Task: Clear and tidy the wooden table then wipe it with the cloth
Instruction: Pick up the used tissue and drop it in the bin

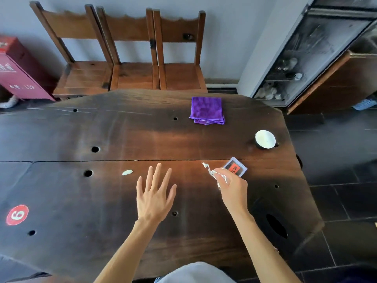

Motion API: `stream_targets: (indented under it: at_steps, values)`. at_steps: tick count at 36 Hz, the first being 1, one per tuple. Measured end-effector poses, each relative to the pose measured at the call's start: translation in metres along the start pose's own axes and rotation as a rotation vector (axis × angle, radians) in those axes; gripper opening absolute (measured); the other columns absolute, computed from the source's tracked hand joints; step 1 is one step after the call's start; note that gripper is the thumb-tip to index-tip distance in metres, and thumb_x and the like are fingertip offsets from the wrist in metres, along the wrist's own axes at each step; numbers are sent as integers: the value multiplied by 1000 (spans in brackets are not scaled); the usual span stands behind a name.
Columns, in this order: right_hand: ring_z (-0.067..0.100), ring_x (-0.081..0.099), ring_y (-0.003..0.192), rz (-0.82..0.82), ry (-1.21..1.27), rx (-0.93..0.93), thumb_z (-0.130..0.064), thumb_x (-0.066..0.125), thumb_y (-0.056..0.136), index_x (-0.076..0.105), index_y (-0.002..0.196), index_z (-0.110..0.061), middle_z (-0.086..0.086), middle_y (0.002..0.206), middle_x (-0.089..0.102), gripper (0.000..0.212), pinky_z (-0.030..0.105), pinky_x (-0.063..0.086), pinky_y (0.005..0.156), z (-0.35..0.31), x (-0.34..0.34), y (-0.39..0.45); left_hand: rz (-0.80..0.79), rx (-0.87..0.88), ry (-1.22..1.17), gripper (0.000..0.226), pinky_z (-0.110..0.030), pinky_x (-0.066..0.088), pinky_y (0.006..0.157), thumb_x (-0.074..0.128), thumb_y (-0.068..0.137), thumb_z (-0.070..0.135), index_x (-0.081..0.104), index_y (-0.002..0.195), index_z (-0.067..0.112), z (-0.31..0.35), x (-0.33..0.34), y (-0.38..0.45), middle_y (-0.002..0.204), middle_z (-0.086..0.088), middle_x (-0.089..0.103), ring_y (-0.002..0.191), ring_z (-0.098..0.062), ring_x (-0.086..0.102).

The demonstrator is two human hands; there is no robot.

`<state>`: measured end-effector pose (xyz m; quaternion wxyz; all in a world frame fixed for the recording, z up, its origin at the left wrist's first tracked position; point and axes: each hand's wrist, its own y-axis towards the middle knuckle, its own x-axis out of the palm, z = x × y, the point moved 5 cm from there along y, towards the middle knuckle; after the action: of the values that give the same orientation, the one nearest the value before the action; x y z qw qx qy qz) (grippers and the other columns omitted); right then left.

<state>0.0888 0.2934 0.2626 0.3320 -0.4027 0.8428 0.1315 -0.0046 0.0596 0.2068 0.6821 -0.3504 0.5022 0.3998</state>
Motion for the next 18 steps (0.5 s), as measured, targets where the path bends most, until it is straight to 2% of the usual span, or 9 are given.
stream_targets:
  at_steps: [2, 6, 10, 13, 16, 18]
  values:
    - [18, 72, 102, 48, -3, -10, -18, 72, 92, 77, 112, -11, 3, 111, 76, 22, 10, 47, 80, 0, -10, -12, 60, 44, 15, 58, -55, 18, 123, 31, 102, 56, 37, 157, 36, 9, -11, -9, 170, 0, 22, 158, -26, 18]
    - [16, 72, 106, 118, -4, -27, -20, 73, 90, 76, 114, -11, 3, 112, 76, 25, 9, 48, 82, 4, -30, -40, 105, 130, 28, 59, -59, 18, 124, 26, 104, 56, 34, 158, 35, 29, -26, -22, 171, -1, 20, 158, -28, 15]
    - [8, 65, 107, 191, -26, -91, -12, 77, 86, 75, 114, -6, 6, 113, 75, 28, -4, 40, 83, 11, -52, -70, 115, 216, 22, 60, -60, 16, 124, 21, 104, 56, 31, 159, 35, 50, -34, -28, 172, 0, 17, 159, -28, 12]
    - [3, 63, 104, 259, -60, -118, -15, 73, 86, 76, 109, -5, 6, 108, 76, 25, -6, 37, 86, 22, -72, -93, 106, 297, 28, 60, -61, 15, 124, 18, 105, 57, 29, 160, 36, 70, -35, -34, 172, 0, 15, 159, -29, 12]
    - [2, 63, 103, 357, -74, -92, -20, 69, 88, 76, 110, -5, 6, 108, 76, 28, -4, 38, 89, 40, -96, -116, 119, 371, 30, 59, -61, 17, 124, 21, 105, 56, 30, 160, 37, 91, -34, -44, 172, 3, 16, 159, -29, 12]
    - [8, 67, 102, 409, -80, -67, -14, 71, 88, 76, 110, -3, 7, 110, 76, 25, -1, 40, 92, 57, -113, -132, 135, 422, 24, 58, -61, 19, 123, 27, 104, 54, 33, 159, 36, 106, -32, -52, 171, 3, 20, 158, -29, 15]
